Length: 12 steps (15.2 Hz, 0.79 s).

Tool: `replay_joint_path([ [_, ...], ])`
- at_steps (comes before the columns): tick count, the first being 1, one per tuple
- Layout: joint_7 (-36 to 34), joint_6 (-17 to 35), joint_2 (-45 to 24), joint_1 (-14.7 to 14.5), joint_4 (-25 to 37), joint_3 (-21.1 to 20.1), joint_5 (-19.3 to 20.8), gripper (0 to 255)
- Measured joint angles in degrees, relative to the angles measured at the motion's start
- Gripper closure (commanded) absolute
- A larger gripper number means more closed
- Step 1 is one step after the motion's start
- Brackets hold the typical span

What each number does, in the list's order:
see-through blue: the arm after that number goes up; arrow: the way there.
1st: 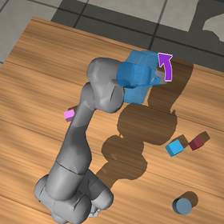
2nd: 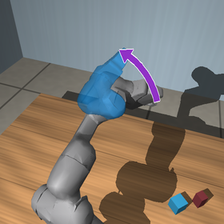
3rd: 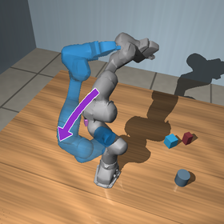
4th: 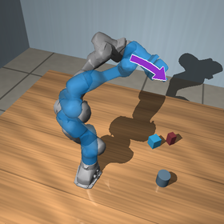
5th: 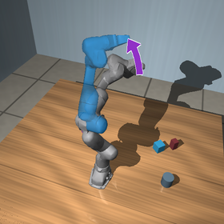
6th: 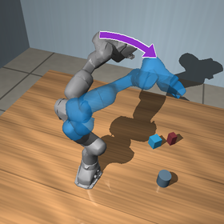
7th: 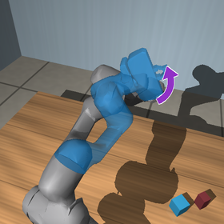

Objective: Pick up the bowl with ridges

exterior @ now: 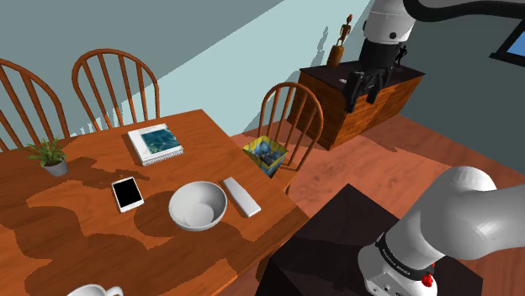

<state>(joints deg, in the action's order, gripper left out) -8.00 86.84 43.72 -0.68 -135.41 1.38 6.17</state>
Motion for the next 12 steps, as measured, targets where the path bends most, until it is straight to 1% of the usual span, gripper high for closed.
replay_joint_path([
  [1, 0.0, 0.0, 0.0, 0.0, 0.0, 0.0, 0.0, 0],
  [3, -1.39, 1.79, -0.96, -0.45, -0.92, -1.07, -0.81, 0],
  [7, -5.61, 6.95, -3.74, -1.85, -3.47, -4.34, -3.12, 0],
  [11, -9.99, 13.07, -8.57, -3.24, -4.81, -7.83, -5.17, 0],
  [12, -11.1, 14.13, -10.14, -3.55, -4.25, -8.73, -5.61, 0],
])
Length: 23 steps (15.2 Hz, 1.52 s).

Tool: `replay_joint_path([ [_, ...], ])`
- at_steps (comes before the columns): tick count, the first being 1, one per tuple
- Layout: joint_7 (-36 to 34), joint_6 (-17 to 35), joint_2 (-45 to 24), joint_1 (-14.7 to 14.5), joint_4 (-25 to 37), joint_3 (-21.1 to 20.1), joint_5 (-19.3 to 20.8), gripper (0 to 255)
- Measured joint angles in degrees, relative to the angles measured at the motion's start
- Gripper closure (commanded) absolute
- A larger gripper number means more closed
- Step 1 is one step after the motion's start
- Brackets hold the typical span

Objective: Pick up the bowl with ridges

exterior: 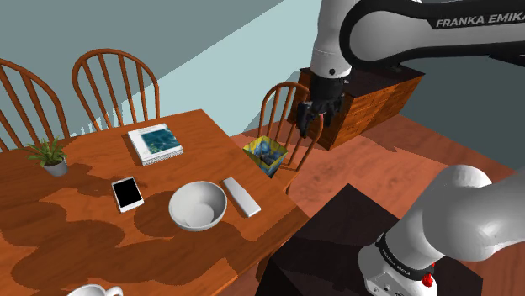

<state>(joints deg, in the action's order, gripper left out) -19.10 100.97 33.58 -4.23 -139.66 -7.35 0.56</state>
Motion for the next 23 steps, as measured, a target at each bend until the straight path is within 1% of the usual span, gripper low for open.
replay_joint_path([
  [2, -2.3, 2.52, -2.59, -0.68, 0.05, -1.83, -0.83, 0],
  [7, -7.64, 10.14, -11.29, -1.7, 1.14, -5.9, -1.48, 0],
  [12, -13.62, 15.79, -20.84, -2.54, 4.91, -9.74, -0.42, 0],
  [14, -16.36, 17.95, -24.88, -2.98, 6.62, -11.19, 0.52, 0],
  [18, -21.92, 21.69, -33.98, -3.96, 11.38, -13.27, 3.77, 0],
  [21, -25.49, 22.85, -40.37, -5.03, 16.03, -13.91, 6.55, 0],
  [23, -28.35, 23.56, -44.98, -6.33, 19.45, -14.18, 8.61, 0],
])
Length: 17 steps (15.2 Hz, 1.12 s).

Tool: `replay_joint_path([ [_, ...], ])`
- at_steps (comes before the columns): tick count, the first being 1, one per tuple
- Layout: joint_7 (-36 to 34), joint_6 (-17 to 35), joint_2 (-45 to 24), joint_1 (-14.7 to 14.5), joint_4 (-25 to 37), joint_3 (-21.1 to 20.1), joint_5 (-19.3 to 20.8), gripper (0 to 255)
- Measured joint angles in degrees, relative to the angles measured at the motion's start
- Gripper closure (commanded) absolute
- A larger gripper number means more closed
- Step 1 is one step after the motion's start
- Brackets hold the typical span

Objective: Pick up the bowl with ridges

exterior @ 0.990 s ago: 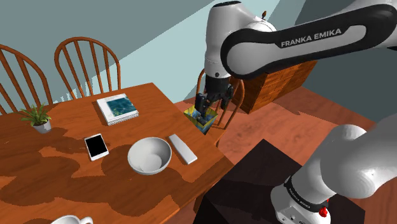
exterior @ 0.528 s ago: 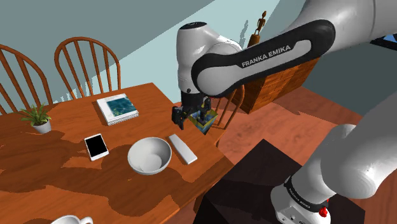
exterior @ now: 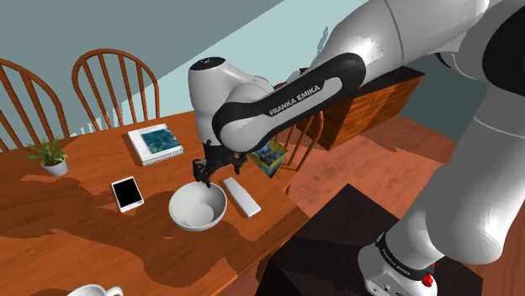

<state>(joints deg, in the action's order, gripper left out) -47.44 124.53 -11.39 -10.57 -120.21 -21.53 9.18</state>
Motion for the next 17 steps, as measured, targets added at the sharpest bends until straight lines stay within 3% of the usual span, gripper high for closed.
replay_joint_path([
  [9, -8.88, 0.34, -20.46, -7.46, 18.48, 1.81, 7.57, 0],
  [14, -10.95, -2.14, -32.01, -11.99, 32.3, 3.42, 9.73, 0],
  [17, -11.37, -2.29, -34.99, -13.07, 35.42, 3.88, 10.19, 0],
])
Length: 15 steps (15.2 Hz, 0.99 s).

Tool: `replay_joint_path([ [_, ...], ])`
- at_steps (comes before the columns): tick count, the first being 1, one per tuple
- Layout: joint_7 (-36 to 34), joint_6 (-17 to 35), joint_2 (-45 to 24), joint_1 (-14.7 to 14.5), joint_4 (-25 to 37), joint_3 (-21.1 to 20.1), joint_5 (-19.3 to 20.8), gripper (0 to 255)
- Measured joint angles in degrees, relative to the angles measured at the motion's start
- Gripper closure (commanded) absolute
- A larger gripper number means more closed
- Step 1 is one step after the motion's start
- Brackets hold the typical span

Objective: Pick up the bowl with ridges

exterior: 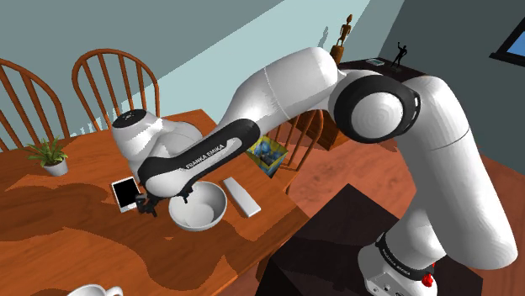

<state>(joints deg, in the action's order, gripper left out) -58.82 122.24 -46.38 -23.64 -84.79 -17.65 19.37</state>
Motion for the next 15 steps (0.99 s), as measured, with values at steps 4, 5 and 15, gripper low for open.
replay_joint_path([
  [4, -0.36, 1.3, -2.58, -0.56, 1.26, 0.55, 0.56, 0],
  [5, -0.48, 1.79, -3.26, -0.7, 1.45, 0.69, 0.72, 0],
  [15, -0.58, 2.43, -3.75, -0.73, 1.33, 0.82, 0.88, 255],
])
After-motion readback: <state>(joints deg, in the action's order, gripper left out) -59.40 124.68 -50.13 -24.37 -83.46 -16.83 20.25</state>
